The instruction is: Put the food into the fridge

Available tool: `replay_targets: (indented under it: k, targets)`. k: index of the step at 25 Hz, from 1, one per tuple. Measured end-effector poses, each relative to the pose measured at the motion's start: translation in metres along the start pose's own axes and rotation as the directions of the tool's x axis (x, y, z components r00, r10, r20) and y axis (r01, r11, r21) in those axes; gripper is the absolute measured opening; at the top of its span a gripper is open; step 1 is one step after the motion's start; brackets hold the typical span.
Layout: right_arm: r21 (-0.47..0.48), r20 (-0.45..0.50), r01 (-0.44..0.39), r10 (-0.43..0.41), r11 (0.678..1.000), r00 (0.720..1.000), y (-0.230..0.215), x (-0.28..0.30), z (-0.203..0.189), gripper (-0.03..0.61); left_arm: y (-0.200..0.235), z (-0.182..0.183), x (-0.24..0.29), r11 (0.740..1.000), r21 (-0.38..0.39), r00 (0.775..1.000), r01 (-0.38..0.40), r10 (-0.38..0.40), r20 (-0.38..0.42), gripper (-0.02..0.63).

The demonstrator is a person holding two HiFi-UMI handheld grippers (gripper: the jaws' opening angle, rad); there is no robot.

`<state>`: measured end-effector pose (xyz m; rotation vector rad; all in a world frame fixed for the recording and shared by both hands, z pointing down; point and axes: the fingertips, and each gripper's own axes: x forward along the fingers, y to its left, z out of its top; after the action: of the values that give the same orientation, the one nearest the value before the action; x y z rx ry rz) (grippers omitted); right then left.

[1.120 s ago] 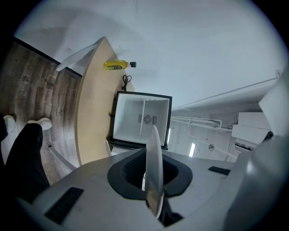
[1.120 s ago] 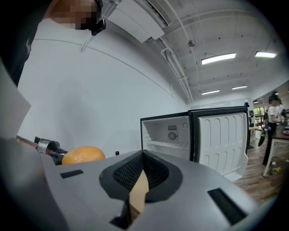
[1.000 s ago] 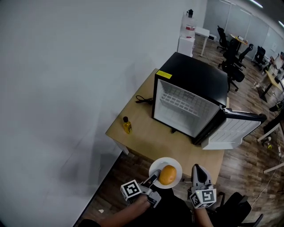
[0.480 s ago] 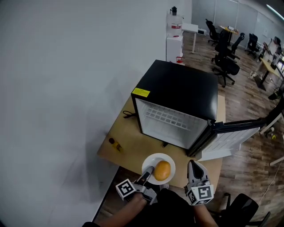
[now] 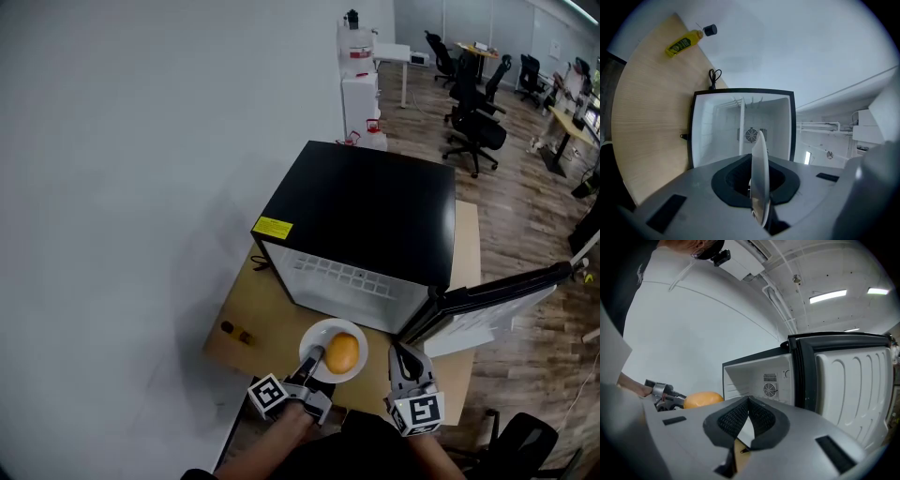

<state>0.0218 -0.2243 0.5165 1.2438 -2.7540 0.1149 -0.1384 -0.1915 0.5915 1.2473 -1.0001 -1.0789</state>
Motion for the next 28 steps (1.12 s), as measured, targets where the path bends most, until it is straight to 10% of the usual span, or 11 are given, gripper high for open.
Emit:
replay_targets:
  k: [28]
  targets:
    - [0.047,-0.038,-0.019,0.020,0.999,0.999,-0.024,0.071,-0.005,0.060,0.018,0.039,0.155,1.000,0.028,1.000,0.010,-0.009,-0.029,0.021]
